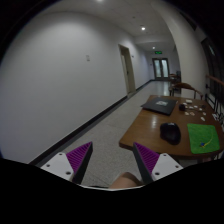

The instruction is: Arrange mouse

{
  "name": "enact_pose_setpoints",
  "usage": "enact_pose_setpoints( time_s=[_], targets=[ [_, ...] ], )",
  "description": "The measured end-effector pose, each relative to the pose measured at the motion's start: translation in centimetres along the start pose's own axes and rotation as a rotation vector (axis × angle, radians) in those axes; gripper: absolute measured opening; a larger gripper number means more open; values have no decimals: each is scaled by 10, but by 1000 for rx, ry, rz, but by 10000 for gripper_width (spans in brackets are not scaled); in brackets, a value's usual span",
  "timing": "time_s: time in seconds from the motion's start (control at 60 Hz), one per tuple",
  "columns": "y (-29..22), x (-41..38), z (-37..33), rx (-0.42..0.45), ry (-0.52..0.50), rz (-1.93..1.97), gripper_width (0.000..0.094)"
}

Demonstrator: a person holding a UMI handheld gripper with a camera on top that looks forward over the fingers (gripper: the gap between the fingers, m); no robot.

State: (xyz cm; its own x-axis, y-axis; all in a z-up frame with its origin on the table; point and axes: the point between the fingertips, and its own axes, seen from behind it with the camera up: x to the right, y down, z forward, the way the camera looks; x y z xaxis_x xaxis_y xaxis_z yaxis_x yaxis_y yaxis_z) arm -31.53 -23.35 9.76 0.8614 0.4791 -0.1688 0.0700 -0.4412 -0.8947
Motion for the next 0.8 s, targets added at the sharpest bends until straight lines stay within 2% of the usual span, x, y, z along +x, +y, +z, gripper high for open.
enact_pose_setpoints(
  time_s=[0.117, 0.35, 0.517, 0.633, 0.783, 0.8],
  targets=[
    [-1, 41, 3, 8, 97, 1, 832],
    [-6, 216, 54, 10, 371, -59, 830],
    [9, 265, 98, -79, 383, -74, 824],
    [2, 284, 119, -80, 389, -49, 829],
    [-19, 312, 146, -93, 420, -53, 745],
    [-21, 317, 149, -97, 423, -56, 670]
  ],
)
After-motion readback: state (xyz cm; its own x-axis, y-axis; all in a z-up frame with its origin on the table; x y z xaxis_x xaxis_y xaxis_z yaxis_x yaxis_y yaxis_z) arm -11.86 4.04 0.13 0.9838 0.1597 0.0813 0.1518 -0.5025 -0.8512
